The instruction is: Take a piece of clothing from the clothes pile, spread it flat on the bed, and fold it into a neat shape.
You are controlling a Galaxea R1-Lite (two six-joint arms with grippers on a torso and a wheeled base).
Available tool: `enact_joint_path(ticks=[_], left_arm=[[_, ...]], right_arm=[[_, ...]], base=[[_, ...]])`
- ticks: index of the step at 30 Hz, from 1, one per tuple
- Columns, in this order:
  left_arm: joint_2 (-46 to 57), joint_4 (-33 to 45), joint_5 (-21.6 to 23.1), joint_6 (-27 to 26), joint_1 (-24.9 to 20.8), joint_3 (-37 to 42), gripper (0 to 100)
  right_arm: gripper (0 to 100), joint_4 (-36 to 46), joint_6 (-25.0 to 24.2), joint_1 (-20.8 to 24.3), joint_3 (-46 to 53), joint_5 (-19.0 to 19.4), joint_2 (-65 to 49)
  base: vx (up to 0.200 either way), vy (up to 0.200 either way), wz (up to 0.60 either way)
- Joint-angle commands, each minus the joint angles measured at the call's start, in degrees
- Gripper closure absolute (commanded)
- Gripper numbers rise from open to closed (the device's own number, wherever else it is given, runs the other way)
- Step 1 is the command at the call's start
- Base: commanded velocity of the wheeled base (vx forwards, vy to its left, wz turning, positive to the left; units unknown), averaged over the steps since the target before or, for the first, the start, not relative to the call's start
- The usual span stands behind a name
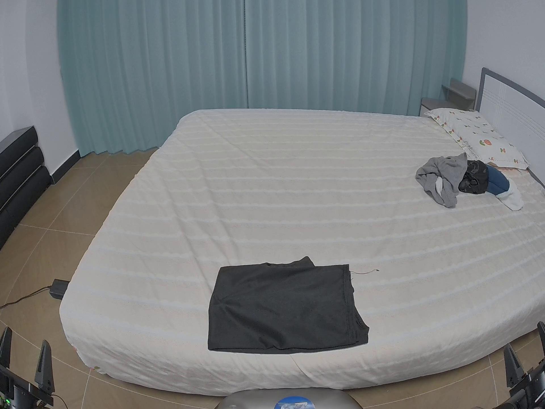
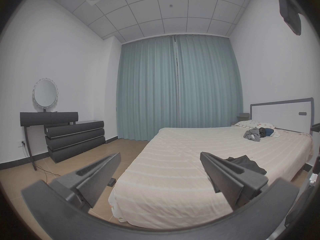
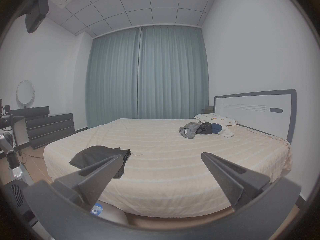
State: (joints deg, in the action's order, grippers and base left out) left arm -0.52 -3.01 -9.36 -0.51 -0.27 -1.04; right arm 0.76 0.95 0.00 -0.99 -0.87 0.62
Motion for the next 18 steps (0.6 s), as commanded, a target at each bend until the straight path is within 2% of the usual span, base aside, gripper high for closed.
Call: enact_joint_path(ticks=[1,9,11,18], left_arm=[[0.44,0.02,0.13,-0.10,0.00,0.95,0],[0.44,0.37,3.91,0.25,-0.08,0.86,0],[0.44,0.64,4.97,0.60,-0.08,0.77,0],[0.44,0.73,5.23,0.86,0.00,0.68,0]], right_arm=[[0,-0.14,-0.16,0.00,0.81,0.16,-0.62],[0,-0.32,-0.07,0.00,0.90,0.43,-0.62],[0,-0.32,0.19,0.00,0.90,1.57,-0.62],[0,-0.49,0.46,0.00,0.99,2.80,-0.62]], base=[[0.000,0.000,0.00],[0.000,0.000,0.00],[0.000,0.000,0.00],[0.000,0.000,0.00]])
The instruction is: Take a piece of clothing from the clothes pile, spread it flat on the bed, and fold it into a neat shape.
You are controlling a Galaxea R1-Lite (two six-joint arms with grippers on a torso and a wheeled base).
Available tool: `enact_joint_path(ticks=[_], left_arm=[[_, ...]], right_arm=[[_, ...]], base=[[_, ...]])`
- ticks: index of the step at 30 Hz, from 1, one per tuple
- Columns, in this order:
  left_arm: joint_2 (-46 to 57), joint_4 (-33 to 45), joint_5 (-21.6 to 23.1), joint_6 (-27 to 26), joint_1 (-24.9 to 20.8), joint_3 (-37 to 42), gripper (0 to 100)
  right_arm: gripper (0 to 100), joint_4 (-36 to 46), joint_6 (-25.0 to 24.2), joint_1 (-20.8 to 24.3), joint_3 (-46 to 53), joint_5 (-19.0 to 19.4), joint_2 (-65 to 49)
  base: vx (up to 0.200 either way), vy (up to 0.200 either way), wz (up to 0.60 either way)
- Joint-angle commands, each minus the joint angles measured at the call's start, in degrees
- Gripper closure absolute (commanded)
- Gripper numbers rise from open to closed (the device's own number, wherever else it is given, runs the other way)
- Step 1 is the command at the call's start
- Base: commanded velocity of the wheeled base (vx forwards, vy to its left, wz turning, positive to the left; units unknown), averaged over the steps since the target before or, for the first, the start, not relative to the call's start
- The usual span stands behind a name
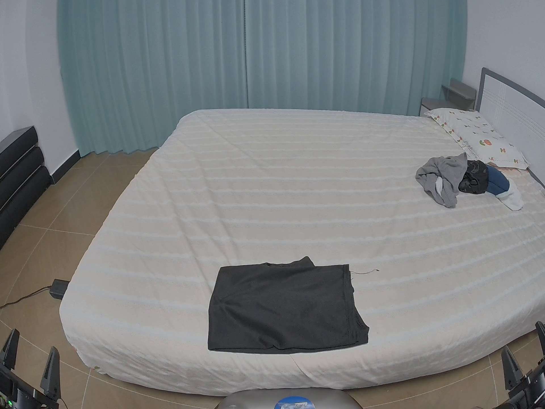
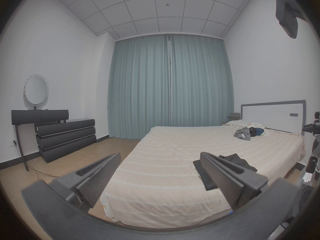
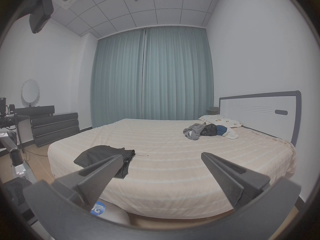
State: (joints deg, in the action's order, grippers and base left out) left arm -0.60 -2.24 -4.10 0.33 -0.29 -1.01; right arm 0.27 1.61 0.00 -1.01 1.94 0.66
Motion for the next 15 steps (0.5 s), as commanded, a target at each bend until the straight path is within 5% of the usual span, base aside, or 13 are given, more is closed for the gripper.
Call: enact_joint_path(ticks=[1,15], left_arm=[[0.51,-0.04,-0.21,-0.33,0.03,0.75,0],[0.51,3.03,3.31,0.64,0.03,0.84,0]], right_arm=[[0,0.00,-0.47,0.00,1.01,-0.18,-0.66],[0,-0.09,-0.64,0.09,1.01,-0.44,-0.66]], base=[[0.000,0.000,0.00],[0.000,0.000,0.00]])
